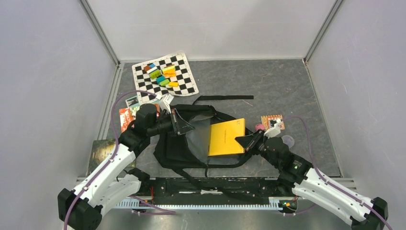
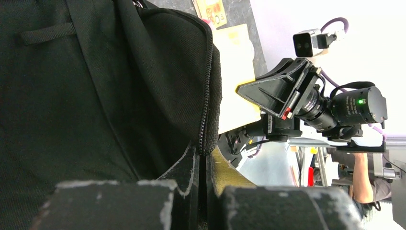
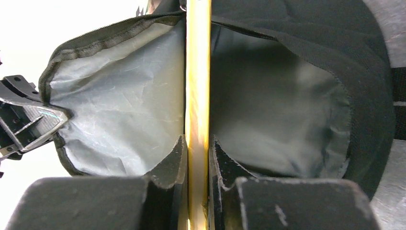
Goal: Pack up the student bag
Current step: Place the book in the student bag.
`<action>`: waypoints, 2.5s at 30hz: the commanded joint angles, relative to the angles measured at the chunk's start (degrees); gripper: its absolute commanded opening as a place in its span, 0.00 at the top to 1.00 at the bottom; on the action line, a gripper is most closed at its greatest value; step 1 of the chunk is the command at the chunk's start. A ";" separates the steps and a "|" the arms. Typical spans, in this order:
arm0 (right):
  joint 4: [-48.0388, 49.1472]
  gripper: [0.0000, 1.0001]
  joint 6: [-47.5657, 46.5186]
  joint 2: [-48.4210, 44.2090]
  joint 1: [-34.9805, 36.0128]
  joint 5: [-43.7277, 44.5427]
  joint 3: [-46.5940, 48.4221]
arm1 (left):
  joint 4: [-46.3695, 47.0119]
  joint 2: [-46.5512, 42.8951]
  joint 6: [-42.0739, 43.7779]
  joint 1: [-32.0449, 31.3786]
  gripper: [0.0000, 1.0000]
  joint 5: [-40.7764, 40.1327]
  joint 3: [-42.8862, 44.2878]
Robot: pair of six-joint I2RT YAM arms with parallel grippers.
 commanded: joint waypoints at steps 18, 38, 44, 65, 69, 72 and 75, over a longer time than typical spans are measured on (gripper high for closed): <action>29.04 1.00 1.94 10.81 0.50 -4.72 -1.17 | 3.52 1.14 -0.65 -0.04 0.98 1.78 4.24; 22.84 0.68 -7.51 34.92 12.23 11.91 3.15 | -7.18 0.79 5.10 0.01 0.98 -17.57 0.00; 16.66 0.49 -9.45 36.77 14.48 16.70 4.96 | -12.61 0.07 6.43 0.03 0.98 -27.59 -1.34; 8.77 0.06 -25.43 41.42 14.48 26.78 12.00 | -12.51 6.05 9.76 -0.03 0.98 -31.34 -3.39; 9.14 0.02 -24.84 40.41 11.49 25.80 11.07 | -12.21 6.39 9.82 -0.02 0.98 -30.93 -3.33; 9.18 0.02 -22.60 40.46 9.01 22.20 10.71 | -12.38 6.06 9.93 -0.01 0.98 -30.92 -3.26; 10.57 0.02 -20.80 40.20 8.81 22.59 9.64 | -12.36 5.74 9.90 0.00 0.98 -31.01 -3.39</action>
